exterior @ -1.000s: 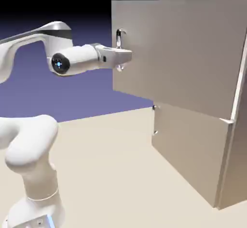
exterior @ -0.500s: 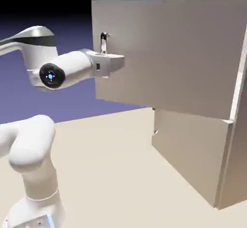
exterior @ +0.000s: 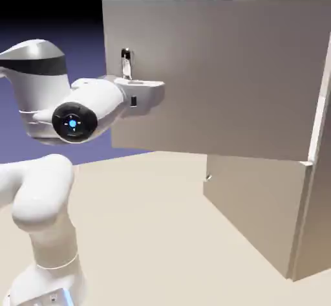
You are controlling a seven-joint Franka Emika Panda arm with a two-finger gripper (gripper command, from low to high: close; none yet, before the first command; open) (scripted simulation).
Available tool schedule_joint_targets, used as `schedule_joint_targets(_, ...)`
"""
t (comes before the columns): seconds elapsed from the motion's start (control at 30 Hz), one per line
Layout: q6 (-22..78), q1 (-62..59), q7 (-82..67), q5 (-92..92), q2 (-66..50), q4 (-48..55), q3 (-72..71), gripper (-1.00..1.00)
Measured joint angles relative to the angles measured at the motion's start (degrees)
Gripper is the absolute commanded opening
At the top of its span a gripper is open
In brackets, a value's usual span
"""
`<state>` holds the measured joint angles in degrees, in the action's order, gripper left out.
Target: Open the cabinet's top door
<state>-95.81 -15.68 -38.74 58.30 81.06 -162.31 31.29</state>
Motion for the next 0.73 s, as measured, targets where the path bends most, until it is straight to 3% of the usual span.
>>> schedule_joint_targets(0.4,20.2,18.2,-2.8,-17.3,-12.4,21.9,23.7,-1.0)
schedule_joint_targets(0.73,34.5,38.5,-1.2,-24.0,-15.8,42.6,37.5,-1.0)
